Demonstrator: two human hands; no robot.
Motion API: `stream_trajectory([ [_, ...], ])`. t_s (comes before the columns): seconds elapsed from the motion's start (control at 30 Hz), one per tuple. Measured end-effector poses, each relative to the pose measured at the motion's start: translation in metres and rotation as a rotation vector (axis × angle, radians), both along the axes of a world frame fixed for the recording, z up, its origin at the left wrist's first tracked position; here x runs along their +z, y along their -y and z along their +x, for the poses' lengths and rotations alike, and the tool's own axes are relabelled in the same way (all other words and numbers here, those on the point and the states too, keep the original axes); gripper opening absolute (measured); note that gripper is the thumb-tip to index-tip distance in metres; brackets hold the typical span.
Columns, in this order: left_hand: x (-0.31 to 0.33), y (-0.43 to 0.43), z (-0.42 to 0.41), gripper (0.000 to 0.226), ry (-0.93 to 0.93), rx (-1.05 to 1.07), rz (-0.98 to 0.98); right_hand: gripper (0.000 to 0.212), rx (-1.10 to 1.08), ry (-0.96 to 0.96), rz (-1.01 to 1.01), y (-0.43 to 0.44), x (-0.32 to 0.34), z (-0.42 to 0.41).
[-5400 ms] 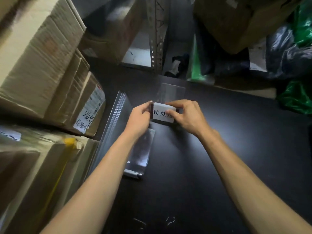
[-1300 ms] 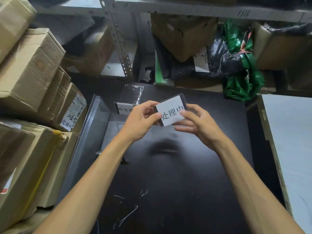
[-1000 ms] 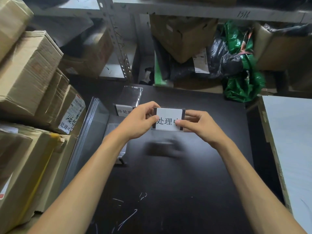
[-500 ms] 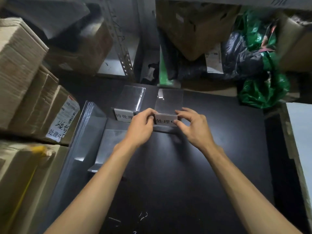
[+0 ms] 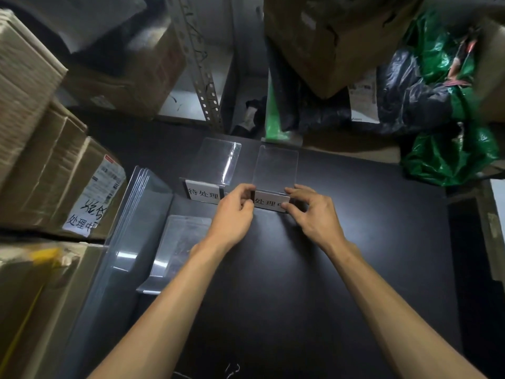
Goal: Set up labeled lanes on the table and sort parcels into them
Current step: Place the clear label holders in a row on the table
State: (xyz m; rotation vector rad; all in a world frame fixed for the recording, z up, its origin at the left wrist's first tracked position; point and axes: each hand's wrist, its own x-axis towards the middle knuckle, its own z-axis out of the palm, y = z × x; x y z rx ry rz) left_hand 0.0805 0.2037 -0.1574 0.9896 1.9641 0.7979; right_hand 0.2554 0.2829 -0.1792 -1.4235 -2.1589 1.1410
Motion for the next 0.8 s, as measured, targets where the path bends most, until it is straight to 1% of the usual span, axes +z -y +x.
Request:
stream_trajectory([
  [0.17,0.001,0.001,0.001,0.043,0.000,0.004,-0.030,0.030,0.019,0.040,0.042,-0.001,0.001,-0.002],
  [0.27,0.004,0.002,0.003,0.042,0.006,-0.004,-0.035,0.033,0.038,0.057,0.054,-0.001,0.003,0.001],
  [0.43,0.011,0.002,0.001,0.040,0.032,0.017,0.010,0.037,0.068,-0.007,0.118,0.005,0.012,0.007],
  [0.53,0.019,0.007,-0.003,0.040,0.016,0.003,0.015,0.046,0.056,-0.054,0.118,0.011,0.025,0.008],
  [0.6,0.027,0.014,-0.008,0.038,0.010,0.003,0.025,0.049,0.054,-0.093,0.145,0.016,0.036,0.007],
  [0.7,0.042,0.030,-0.018,0.033,0.012,0.012,0.070,0.039,0.069,-0.145,0.195,0.028,0.055,-0.001],
  [0.8,0.060,0.054,-0.033,0.033,0.108,0.057,0.138,0.017,0.128,-0.176,0.163,0.050,0.071,-0.025],
])
